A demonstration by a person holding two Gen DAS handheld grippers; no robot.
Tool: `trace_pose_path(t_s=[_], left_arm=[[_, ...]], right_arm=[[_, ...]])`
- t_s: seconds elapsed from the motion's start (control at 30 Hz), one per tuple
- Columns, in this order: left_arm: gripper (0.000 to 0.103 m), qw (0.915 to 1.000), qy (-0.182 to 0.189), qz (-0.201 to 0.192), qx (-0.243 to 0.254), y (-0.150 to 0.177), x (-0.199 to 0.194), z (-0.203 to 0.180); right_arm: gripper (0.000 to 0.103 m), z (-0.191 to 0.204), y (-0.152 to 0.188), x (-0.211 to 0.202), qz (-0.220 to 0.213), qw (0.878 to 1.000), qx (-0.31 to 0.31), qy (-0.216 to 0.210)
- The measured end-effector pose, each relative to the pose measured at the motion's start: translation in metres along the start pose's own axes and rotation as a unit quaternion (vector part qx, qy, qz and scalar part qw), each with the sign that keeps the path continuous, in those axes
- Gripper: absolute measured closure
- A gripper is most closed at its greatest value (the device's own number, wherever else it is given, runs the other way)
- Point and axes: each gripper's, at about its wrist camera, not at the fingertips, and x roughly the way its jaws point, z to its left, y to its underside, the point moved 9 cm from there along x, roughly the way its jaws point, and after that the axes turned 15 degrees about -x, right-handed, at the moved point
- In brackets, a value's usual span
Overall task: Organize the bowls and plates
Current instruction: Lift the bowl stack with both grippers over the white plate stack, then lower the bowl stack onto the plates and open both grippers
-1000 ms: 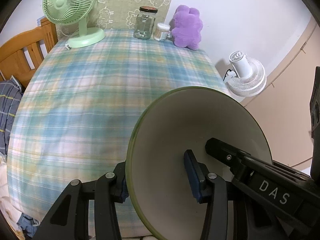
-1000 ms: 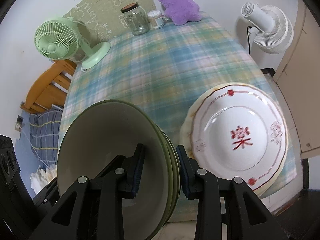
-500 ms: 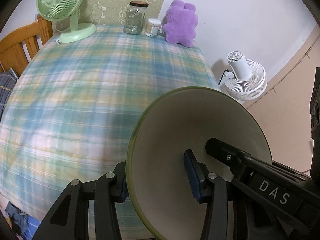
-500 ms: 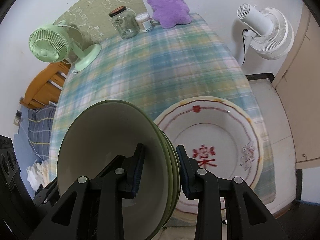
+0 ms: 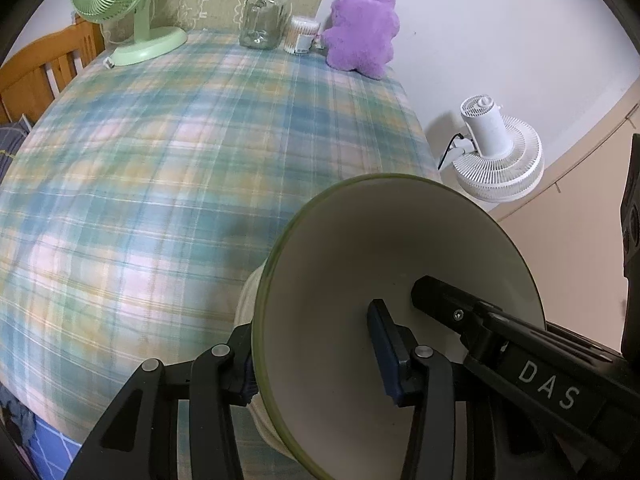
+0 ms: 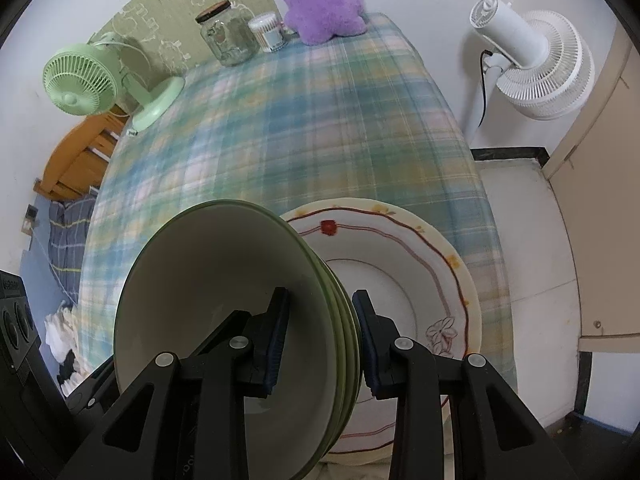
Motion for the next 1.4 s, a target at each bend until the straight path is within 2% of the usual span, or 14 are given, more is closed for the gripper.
trace_pose_path(t_s=[0.2, 0.53, 0.63, 0.7, 0.77, 0.87, 1.0, 1.03, 1.1, 1.4], left_arm=[[0.057, 0.9999, -0.001, 0.016, 0.003, 0.006, 0.012, -0.012], [0.056, 0.9999, -0.009, 0.005, 0.008, 0.007, 0.016, -0.017], [0.048, 0.9998, -0.019, 0.002, 0.006, 0.008, 0.015, -0.015], [0.035, 0.9996, -0.029, 0.002, -0.001, 0.008, 0.014, -0.009], [0.030, 0.9995, -0.032, 0.000, 0.001, 0.010, 0.012, -0.007], [0.023, 0.9993, -0.036, -0.003, 0.008, 0.014, 0.009, -0.006], [0.014, 0.9991, -0.036, -0.014, 0.016, 0.015, -0.001, -0.007], [0.013, 0.9991, -0.036, -0.017, 0.018, 0.015, -0.004, -0.007], [0.011, 0.9988, -0.035, -0.026, 0.024, 0.014, -0.011, -0.008], [0.010, 0.9931, -0.036, -0.102, 0.044, -0.003, -0.057, 0.001]], right_arm=[[0.066, -0.017, 0.003, 0.004, 0.013, 1.000, 0.005, 0.002], [0.066, -0.029, 0.004, 0.006, 0.004, 1.000, 0.010, -0.008], [0.066, -0.029, 0.005, 0.006, 0.001, 1.000, 0.012, -0.014], [0.066, -0.031, 0.007, 0.005, 0.000, 1.000, 0.012, -0.013], [0.064, -0.032, 0.010, 0.003, -0.003, 1.000, 0.017, -0.014], [0.060, -0.035, 0.016, 0.001, -0.004, 0.999, 0.029, -0.012], [0.046, -0.040, 0.024, -0.007, -0.009, 0.999, 0.043, -0.001], [0.041, -0.041, 0.025, -0.010, -0.012, 0.999, 0.044, 0.004], [0.038, -0.041, 0.026, -0.018, -0.022, 0.999, 0.043, 0.012], [0.037, -0.016, 0.014, -0.061, -0.087, 0.994, 0.004, 0.063]])
